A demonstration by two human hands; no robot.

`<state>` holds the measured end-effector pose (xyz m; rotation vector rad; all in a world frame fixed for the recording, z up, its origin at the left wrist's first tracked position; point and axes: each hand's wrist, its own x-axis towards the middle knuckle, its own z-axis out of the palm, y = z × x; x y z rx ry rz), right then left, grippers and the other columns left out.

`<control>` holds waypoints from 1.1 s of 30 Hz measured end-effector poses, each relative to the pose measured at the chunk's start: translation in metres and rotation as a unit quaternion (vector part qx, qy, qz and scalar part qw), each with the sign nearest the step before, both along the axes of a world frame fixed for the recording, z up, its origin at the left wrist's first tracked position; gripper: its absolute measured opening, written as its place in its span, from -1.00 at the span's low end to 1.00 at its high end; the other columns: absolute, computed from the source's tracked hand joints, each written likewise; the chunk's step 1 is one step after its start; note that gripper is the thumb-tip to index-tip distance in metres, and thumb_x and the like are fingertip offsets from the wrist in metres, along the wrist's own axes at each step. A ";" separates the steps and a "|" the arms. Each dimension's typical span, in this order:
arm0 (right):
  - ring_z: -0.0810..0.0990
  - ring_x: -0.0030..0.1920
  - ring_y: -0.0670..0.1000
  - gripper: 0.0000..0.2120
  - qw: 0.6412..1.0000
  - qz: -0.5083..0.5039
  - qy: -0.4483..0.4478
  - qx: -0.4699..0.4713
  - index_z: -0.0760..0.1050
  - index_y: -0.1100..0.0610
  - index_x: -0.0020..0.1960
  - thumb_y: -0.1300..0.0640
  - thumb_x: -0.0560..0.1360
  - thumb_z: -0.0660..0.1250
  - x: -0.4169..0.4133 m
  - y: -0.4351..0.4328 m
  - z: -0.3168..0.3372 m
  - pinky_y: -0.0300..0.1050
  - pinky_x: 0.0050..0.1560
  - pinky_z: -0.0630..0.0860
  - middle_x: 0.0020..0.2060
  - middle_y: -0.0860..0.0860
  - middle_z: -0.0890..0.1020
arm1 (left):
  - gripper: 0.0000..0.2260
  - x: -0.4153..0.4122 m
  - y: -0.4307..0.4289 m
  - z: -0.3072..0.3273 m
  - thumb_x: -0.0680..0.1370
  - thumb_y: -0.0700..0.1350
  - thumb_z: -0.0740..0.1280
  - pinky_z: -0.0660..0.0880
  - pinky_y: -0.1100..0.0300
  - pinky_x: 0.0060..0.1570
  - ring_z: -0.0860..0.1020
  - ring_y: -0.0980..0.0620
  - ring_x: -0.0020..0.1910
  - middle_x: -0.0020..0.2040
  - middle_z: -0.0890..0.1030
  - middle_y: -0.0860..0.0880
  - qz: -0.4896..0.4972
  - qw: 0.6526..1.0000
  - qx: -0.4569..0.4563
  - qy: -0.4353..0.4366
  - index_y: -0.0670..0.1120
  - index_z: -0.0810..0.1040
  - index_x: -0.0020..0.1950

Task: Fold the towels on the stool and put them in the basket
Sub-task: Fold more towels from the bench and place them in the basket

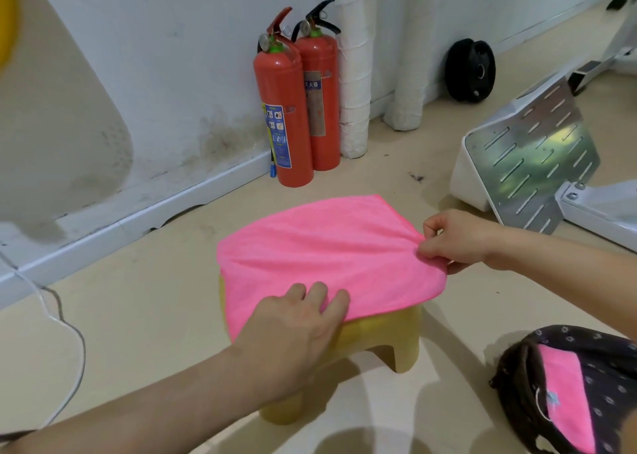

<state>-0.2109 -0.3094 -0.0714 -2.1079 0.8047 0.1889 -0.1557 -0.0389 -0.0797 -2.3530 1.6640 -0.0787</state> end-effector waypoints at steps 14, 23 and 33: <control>0.32 -0.53 0.00 -0.75 0.998 -0.024 0.040 -0.037 0.31 0.11 -0.37 0.35 0.40 0.25 -0.002 0.005 -0.005 -0.34 -0.59 0.25 -0.52 0.03 0.39 | -0.77 -0.006 -0.001 0.015 0.57 -0.06 0.12 0.39 -0.01 -0.21 0.36 -0.16 -0.25 -0.02 0.43 -0.07 -0.061 0.989 -0.004 0.136 -0.07 0.27 0.20; 0.55 -0.06 0.11 -0.77 0.919 0.129 0.108 -0.356 0.43 0.10 0.10 0.09 0.46 0.29 0.005 -0.001 0.011 -0.07 -0.10 0.49 -0.05 0.08 0.59 | -0.79 0.035 0.001 0.039 0.36 -0.33 0.22 0.35 0.22 -0.37 0.44 0.10 -0.33 -0.31 0.54 0.01 0.066 0.916 0.015 0.397 -0.05 0.52 -0.17; 0.46 -0.24 -0.17 -0.71 0.866 0.457 -0.021 -0.203 0.43 -0.08 0.03 0.07 0.38 0.44 0.015 0.087 0.048 -0.36 -0.27 0.35 -0.24 -0.18 0.50 | -0.56 0.069 0.006 0.057 0.36 -0.56 0.05 0.24 0.36 -0.46 0.37 0.19 -0.45 -0.44 0.46 0.11 0.103 0.757 -0.117 0.634 -0.05 0.50 -0.29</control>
